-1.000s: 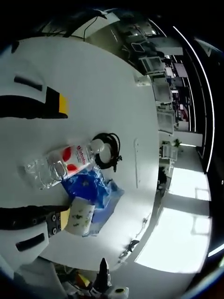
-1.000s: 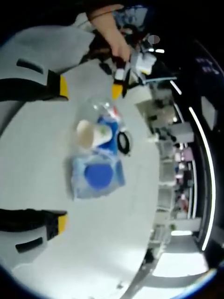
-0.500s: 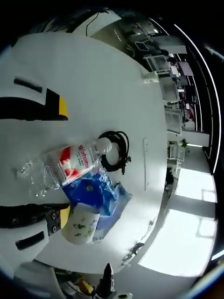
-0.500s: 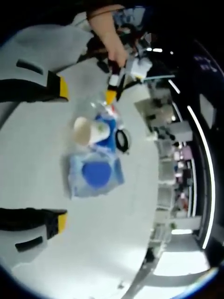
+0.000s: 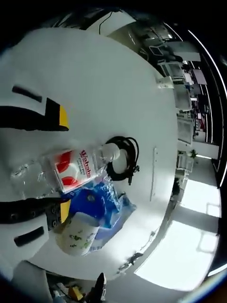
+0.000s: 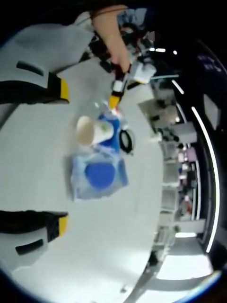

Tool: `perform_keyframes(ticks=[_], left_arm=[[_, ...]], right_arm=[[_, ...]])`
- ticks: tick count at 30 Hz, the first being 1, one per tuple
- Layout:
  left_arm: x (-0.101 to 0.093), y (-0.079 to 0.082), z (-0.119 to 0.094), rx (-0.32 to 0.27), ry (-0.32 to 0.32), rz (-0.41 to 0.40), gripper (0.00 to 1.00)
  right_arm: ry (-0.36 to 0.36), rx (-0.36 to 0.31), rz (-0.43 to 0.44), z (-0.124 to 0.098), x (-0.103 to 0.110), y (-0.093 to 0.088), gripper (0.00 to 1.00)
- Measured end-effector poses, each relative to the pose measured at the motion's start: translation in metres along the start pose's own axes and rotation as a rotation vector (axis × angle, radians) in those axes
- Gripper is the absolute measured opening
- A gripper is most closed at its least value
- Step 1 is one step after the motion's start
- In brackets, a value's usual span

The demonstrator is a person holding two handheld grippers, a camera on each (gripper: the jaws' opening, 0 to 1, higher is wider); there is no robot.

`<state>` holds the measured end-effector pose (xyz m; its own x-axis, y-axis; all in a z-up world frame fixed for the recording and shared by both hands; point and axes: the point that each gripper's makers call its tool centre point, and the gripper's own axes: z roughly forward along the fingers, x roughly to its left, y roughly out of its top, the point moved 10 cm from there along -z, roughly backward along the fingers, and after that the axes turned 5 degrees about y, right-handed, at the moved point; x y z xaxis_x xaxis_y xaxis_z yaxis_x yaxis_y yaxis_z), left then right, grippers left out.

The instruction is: Arrange the tabletop items into an orderly group along one side of the table until the central work area is clear of visible clutter.

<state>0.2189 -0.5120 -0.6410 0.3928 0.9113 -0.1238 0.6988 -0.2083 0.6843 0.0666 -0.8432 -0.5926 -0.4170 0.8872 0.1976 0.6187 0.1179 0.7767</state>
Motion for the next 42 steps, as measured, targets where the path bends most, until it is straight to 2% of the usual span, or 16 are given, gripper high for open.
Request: perform_keyframes(ticks=[5,13,17,20,32,36,42], left_arm=[[-0.004,0.003,0.004,0.035,-0.009,-0.062,0.5],[-0.009,0.014,0.006,0.045,0.003,-0.047,0.41],[-0.007,0.02,0.01,0.055,0.001,-0.072,0.44],[-0.006,0.023,0.01,0.058,0.015,-0.081,0.41],[-0.004,0.028,0.017,0.093,0.061,-0.124,0.38],[-0.004,0.029,0.021,0.12,0.058,-0.163,0.38],[-0.007,0.034,0.022,0.144,0.089,-0.154,0.38]], right_arm=[[-0.002,0.003,0.006,0.0,0.0,-0.001,0.91],[0.001,0.01,0.006,0.001,0.0,-0.002,0.9],[-0.001,0.014,0.005,0.001,0.0,-0.003,0.9],[-0.002,0.018,0.007,0.001,0.0,-0.004,0.9],[-0.009,0.026,0.014,-0.001,0.0,-0.008,0.9],[-0.015,0.03,0.01,-0.001,0.0,-0.009,0.9],[-0.014,0.038,0.008,0.0,0.0,-0.01,0.89]])
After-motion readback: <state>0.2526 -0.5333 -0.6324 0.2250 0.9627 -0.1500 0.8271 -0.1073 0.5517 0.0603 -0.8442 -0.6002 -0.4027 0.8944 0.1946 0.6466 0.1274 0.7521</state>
